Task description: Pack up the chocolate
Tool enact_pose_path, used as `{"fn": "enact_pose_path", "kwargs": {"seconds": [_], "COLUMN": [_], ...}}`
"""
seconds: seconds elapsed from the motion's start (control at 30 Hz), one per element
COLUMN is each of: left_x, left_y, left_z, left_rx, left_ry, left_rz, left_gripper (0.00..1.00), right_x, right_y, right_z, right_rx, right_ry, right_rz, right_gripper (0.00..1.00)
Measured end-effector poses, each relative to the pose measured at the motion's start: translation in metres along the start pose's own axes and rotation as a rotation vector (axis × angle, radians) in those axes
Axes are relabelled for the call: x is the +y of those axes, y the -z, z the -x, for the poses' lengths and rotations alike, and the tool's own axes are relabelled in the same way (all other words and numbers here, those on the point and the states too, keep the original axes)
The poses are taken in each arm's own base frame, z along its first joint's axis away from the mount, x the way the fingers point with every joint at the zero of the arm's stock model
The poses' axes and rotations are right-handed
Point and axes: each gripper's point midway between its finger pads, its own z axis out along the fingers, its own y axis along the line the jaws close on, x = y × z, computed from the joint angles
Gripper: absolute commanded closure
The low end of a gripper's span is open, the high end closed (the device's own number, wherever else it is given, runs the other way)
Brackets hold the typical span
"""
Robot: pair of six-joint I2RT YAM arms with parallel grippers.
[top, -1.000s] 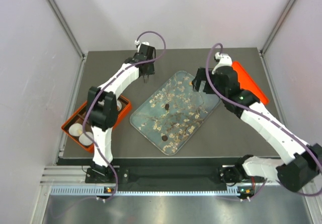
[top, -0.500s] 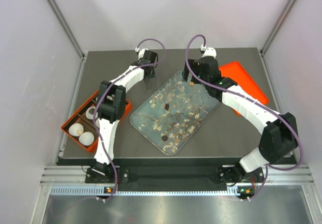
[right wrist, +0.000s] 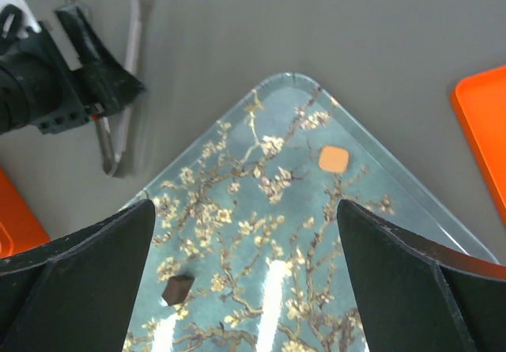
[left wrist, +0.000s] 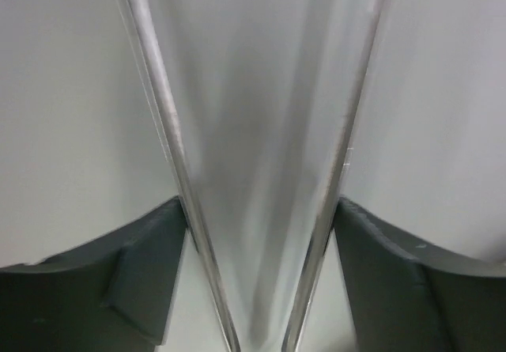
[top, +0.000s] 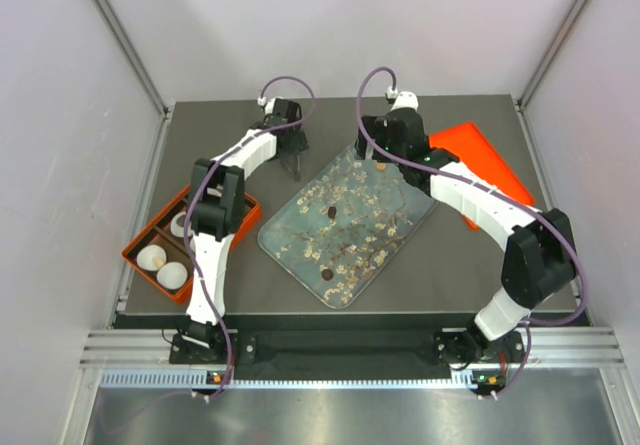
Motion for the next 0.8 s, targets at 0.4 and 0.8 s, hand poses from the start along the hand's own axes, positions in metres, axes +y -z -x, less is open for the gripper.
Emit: {"fn": "enact_pose_path", "kwargs": {"seconds": [0.4,0.8], "left_x": [-0.01,0.071], "left_y": [0.099,0.373], "left_z": [0.085,0.149], "left_rx": [-0.118,-0.575], "left_ry": [0.097,0.335], "left_rz": [-0.155,-0.408], "left_gripper": [0.01,0.01], "right_x": [0.035,0.116], "right_y": [-0.02,-0.125], "right_z": [0.02,-0.027], "right_rx": [-0.05,0.045], "right_ry": [0.009,0.079], "right_rz": [0.082,0.113], "right_gripper": [0.03,0.0]}}
